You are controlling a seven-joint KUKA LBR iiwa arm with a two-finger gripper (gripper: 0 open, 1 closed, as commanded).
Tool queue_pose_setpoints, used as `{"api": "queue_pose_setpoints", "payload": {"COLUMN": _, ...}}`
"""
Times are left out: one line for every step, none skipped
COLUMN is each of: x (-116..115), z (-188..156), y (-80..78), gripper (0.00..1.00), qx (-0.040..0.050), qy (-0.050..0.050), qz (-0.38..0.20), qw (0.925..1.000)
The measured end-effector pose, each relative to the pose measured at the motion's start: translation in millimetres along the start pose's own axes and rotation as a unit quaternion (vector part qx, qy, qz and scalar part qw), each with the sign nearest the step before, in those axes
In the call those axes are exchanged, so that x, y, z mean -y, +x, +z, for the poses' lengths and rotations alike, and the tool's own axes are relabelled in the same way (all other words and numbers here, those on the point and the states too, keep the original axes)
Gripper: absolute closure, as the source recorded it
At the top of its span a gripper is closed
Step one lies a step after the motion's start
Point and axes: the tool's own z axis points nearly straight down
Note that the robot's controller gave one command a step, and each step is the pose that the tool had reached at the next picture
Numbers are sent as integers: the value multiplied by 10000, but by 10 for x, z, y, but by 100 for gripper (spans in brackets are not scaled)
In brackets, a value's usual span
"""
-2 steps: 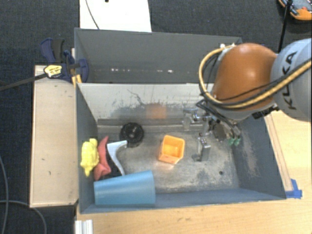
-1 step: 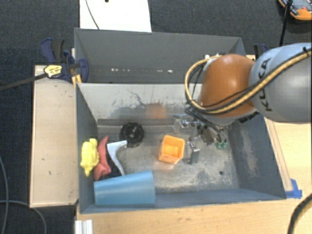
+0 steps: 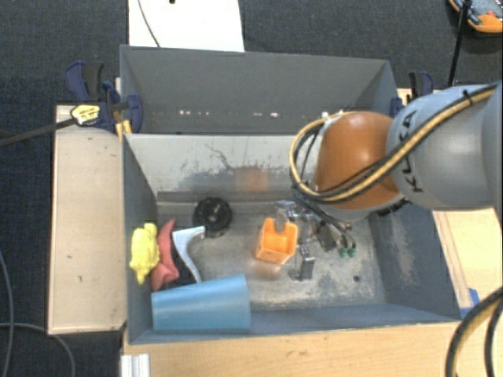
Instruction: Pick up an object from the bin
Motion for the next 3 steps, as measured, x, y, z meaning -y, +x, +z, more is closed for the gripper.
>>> {"api": "queue_pose_setpoints", "payload": {"x": 18, "z": 195, "y": -55, "gripper": 0, "qx": 128, "qy": -4, "qz": 92, "qw": 9999}}
{"api": "queue_pose_setpoints", "payload": {"x": -89, "z": 436, "y": 46, "gripper": 100, "qx": 34, "qy": 1, "qz": 478, "qw": 9989}}
{"api": "queue_pose_setpoints", "payload": {"x": -89, "z": 436, "y": 46, "gripper": 100, "qx": 34, "qy": 1, "qz": 480, "qw": 9988}}
